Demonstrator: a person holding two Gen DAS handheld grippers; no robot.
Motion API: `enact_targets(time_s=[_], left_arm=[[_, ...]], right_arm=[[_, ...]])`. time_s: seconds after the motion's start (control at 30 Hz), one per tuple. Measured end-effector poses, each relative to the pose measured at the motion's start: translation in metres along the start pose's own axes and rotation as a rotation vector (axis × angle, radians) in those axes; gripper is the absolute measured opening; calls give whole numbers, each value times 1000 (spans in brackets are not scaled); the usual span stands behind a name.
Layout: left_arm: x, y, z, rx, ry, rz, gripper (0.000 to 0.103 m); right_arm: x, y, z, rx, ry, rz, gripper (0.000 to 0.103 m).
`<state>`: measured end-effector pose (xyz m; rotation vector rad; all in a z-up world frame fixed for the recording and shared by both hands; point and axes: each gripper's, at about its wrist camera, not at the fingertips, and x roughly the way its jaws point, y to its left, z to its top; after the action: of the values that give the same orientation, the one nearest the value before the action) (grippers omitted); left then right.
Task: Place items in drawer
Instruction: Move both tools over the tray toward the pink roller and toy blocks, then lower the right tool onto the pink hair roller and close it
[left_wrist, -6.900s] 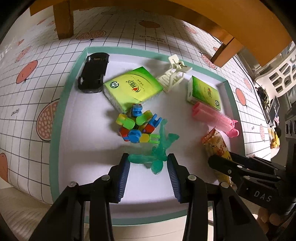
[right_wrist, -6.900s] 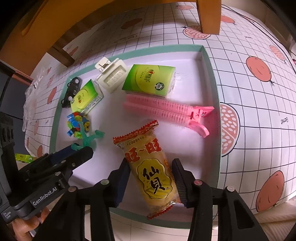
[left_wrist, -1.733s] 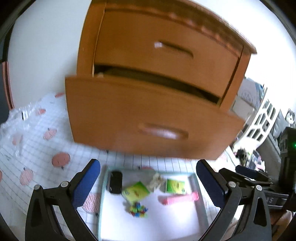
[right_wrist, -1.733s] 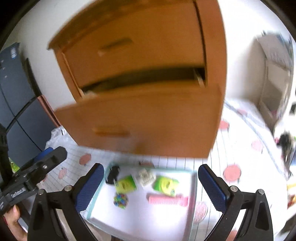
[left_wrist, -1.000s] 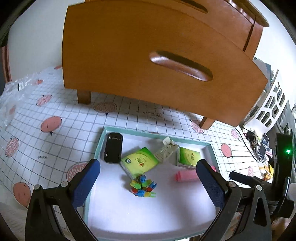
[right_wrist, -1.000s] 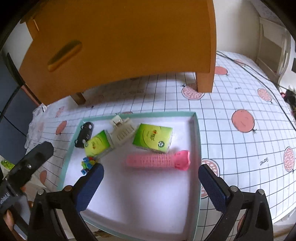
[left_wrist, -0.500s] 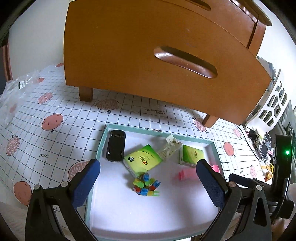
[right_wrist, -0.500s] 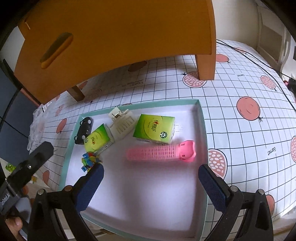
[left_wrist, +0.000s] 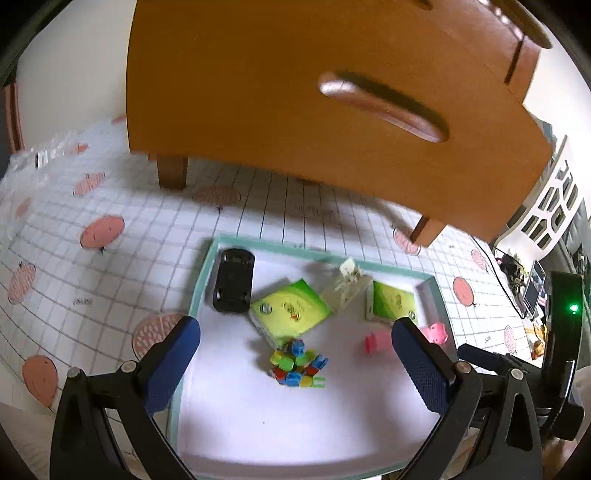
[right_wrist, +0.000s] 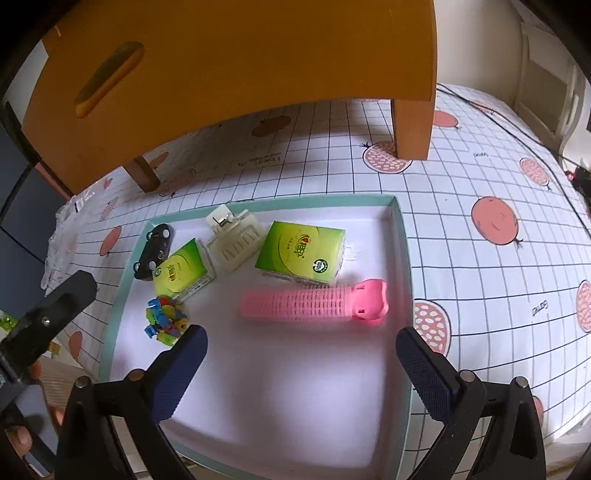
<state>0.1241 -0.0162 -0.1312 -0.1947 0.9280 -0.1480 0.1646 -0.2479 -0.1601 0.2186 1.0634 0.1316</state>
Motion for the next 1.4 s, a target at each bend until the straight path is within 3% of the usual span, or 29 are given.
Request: enact_targets(time_s=[0.2, 0.53, 0.73, 1.03, 1.4], left_arm=[[21, 9, -7, -20, 108, 46, 103], [43, 7, -14, 21, 205, 90, 103], [55, 0, -18, 41, 250, 83, 102], [58, 8, -17, -24, 297, 54, 102], [66, 17, -23, -57, 361, 66, 102]], right_arm=[[6, 6, -1, -35, 8, -1, 103], [8, 5, 6, -117, 28, -78, 103], [11, 13, 19, -260, 38, -132, 103], [32, 26, 31, -450, 105, -111, 102], [44, 27, 22, -506, 183, -109, 85]])
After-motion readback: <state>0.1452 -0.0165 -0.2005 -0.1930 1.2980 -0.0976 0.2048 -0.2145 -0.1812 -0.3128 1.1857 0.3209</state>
